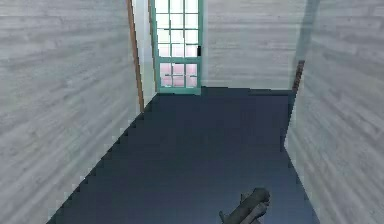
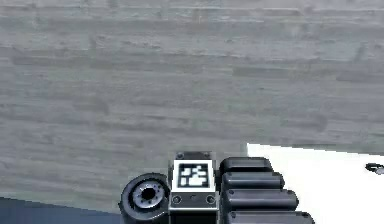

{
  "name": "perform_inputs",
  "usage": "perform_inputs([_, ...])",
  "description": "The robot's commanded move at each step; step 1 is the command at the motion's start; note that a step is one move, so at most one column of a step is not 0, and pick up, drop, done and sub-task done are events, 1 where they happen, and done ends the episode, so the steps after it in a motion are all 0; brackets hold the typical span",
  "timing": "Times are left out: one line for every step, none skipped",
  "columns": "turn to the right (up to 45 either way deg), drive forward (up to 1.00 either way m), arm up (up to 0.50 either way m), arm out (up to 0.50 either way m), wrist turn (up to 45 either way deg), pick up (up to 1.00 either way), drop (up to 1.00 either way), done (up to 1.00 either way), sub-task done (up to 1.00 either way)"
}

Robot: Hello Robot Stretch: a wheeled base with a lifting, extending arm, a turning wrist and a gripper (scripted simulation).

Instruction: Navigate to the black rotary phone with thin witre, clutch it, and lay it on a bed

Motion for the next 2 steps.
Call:
perform_inputs([-45.0, 0.00, 0.00, 0.00, 0.0, 0.00, 0.00, 0.00, 0.00])
perform_inputs([-42.0, 0.00, 0.00, 0.00, 0.0, 0.00, 0.00, 0.00, 0.00])
